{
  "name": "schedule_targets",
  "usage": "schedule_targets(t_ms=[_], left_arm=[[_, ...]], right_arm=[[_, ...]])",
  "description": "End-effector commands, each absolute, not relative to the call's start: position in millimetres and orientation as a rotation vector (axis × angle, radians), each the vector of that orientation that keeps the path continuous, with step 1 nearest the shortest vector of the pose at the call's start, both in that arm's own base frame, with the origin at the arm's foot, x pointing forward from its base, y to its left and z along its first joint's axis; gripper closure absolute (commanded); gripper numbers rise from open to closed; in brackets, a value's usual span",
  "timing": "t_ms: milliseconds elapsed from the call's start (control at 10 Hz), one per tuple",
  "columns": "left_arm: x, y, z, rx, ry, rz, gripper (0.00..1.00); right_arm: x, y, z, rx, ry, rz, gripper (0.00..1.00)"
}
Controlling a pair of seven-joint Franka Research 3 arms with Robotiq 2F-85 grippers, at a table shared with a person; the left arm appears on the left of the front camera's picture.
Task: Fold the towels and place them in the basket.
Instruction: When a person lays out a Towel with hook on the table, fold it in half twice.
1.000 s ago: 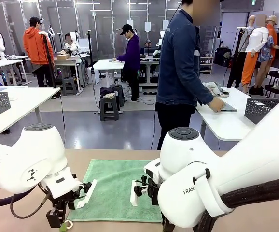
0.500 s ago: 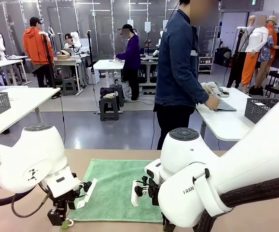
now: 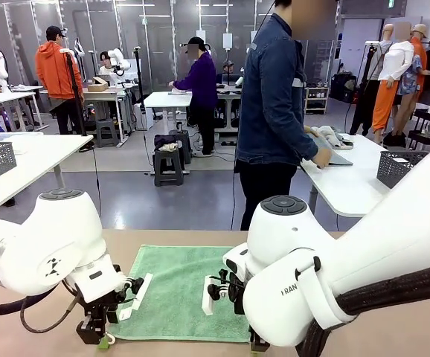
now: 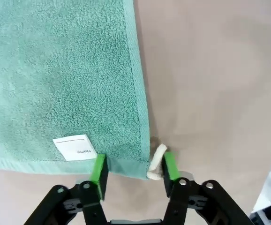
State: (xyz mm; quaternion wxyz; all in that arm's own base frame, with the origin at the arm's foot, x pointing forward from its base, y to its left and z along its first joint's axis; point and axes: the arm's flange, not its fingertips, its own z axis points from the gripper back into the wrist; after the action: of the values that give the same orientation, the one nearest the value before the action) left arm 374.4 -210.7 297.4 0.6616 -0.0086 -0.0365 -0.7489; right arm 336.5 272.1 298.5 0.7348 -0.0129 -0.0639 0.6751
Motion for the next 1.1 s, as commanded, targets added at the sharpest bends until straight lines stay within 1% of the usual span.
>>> schedule_targets(t_ms=[0, 100, 800, 900, 1000], left_arm=[[378.8, -215.2, 296.3, -0.047, -0.042, -1.684, 0.56], [379.0, -216.1, 296.6, -0.049, -0.043, -1.683, 0.54], [380.1, -222.7, 300.0, -0.041, -0.031, -1.677, 0.54], [380.6, -223.6, 300.0, -0.04, -0.03, -1.677, 0.54], [380.4, -224.4, 299.4, -0.041, -0.029, -1.678, 0.54]], right_arm=[[345.5, 271.7, 297.6, -0.015, -0.126, 1.493, 0.76], [346.0, 271.8, 297.3, -0.021, -0.125, 1.495, 0.63], [353.1, 272.2, 295.7, -0.03, -0.111, 1.5, 0.63], [354.1, 272.2, 295.2, -0.028, -0.11, 1.508, 0.79], [354.4, 272.0, 295.0, -0.03, -0.108, 1.506, 0.82]])
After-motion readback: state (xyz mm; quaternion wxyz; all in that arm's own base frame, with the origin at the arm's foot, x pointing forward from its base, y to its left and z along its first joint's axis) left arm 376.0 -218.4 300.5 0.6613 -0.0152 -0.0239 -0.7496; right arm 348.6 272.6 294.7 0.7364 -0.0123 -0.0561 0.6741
